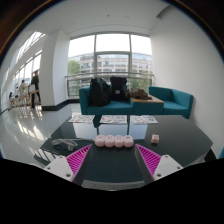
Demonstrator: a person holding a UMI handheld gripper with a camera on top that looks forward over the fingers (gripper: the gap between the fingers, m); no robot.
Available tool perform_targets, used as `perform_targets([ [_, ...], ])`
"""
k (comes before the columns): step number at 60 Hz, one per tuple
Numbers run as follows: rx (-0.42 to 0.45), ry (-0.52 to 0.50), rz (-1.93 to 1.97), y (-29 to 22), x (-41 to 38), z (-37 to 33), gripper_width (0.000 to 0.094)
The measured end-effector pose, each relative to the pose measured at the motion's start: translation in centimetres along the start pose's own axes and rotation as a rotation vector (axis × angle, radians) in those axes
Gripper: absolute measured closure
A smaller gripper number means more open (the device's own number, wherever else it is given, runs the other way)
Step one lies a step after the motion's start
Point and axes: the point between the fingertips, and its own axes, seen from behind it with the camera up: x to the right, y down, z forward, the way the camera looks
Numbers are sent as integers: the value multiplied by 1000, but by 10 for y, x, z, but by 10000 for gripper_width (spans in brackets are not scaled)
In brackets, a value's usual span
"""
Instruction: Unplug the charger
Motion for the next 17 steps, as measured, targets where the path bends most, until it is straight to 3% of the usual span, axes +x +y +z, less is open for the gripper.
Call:
perform_targets([
  [17, -3, -33, 12, -1, -11, -7, 75],
])
